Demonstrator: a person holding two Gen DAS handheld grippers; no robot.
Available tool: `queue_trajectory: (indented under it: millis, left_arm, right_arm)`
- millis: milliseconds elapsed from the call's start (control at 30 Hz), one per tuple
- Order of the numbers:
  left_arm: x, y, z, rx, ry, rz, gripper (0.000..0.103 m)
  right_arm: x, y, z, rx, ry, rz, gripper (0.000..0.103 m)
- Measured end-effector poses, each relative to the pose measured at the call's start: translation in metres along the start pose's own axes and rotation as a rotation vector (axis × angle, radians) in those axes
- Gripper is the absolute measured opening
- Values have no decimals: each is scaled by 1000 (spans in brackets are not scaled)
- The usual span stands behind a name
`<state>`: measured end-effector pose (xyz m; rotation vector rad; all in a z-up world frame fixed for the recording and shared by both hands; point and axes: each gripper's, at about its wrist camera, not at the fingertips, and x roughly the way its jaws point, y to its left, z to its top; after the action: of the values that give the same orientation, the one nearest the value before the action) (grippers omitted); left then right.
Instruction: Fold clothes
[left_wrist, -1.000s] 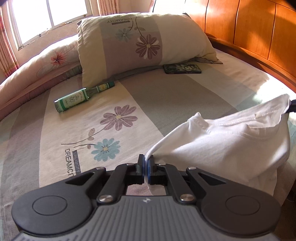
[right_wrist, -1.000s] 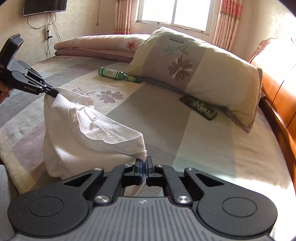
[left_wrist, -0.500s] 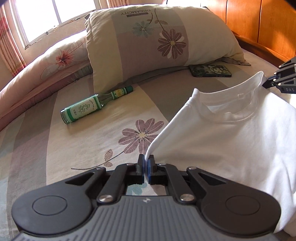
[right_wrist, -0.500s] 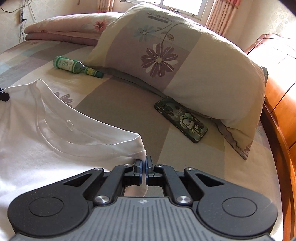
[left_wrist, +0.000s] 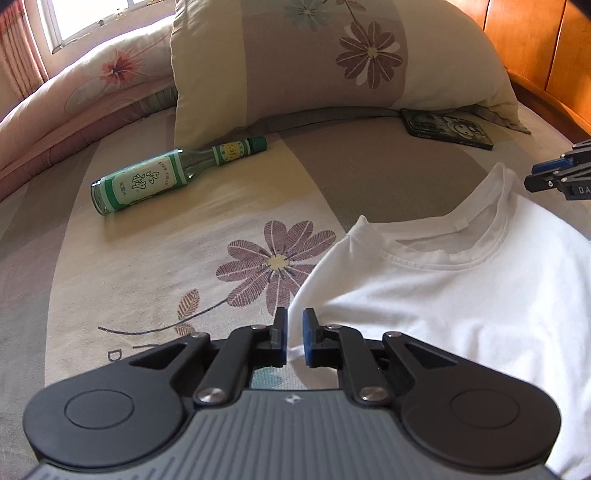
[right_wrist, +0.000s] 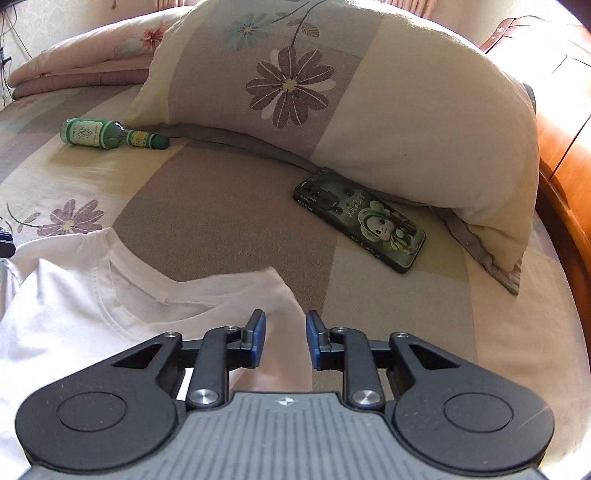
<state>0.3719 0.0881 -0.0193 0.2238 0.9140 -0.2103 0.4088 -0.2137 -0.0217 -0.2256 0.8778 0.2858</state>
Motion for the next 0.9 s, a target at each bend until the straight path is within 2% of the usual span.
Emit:
queue_trajectory:
  millis: [100, 233, 300, 333, 467, 633, 800, 900]
  left_arm:
    - [-21, -4, -14, -1, -3, -25, 20]
    - [-52, -28, -41, 34, 2, -51, 48]
    - [-70, -45, -59, 58, 2, -41, 51]
    - [-79, -54, -69, 67, 0, -38, 55]
    - [-118, -84, -103, 64, -25, -95, 74]
    - [-151, -117, -141, 38, -55, -95, 78]
    - [-171, -133, -169, -27, -70, -117, 78]
    - [-177, -139, -176, -37, -67, -122, 78]
  right_arm:
    - [-30, -9, -19, 68, -7, 66, 32]
    - [-69, -14, -54, 141, 11, 148, 39]
    - [-85, -15, -73, 179, 27, 180, 41]
    - [-92, -15, -83, 201, 44, 190, 47]
    - [-114, -12, -118, 278, 78, 289, 52]
    - [-128, 3, -140, 304, 50, 361, 52]
    - [-134, 10, -152, 329, -3, 431, 52]
    - [-132, 17, -156, 287, -16, 457, 52]
